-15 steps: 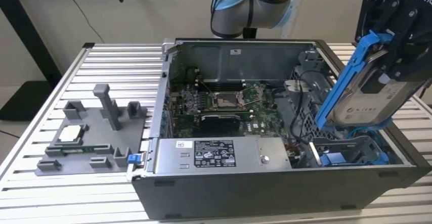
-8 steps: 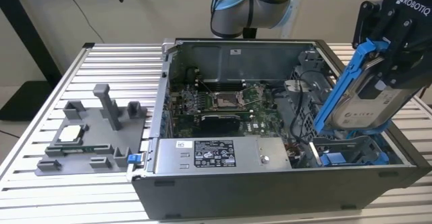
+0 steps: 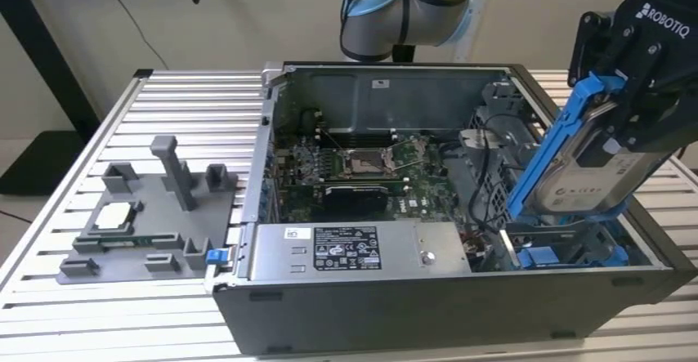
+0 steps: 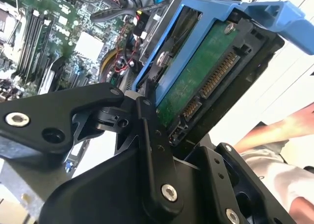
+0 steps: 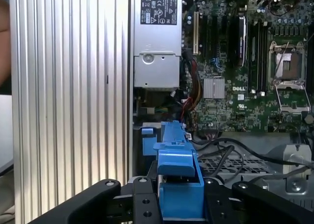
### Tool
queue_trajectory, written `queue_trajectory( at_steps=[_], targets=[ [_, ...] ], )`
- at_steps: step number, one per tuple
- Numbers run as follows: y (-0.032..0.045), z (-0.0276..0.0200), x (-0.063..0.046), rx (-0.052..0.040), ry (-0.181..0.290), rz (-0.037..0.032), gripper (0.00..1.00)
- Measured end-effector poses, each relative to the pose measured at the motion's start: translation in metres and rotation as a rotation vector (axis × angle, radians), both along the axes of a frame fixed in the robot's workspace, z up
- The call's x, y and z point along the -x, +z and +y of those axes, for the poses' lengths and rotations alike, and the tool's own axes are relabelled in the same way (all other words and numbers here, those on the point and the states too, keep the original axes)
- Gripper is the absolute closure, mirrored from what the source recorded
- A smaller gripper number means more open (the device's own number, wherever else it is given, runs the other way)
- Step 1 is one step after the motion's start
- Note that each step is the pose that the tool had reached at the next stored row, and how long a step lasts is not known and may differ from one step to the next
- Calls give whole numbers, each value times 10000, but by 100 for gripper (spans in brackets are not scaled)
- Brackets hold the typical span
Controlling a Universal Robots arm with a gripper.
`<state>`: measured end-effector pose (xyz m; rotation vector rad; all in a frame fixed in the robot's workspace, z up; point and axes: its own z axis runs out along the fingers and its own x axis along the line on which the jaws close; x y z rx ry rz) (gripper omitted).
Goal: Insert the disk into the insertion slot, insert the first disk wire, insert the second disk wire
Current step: 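Insert the disk into the insertion slot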
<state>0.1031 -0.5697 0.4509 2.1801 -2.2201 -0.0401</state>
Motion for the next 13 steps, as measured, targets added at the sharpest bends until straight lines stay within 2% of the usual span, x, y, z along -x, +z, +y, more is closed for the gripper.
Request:
queue_trajectory(
  at_steps=[13],
  targets=[
    [-97,-1,-49,-11,0,0,100]
  ],
)
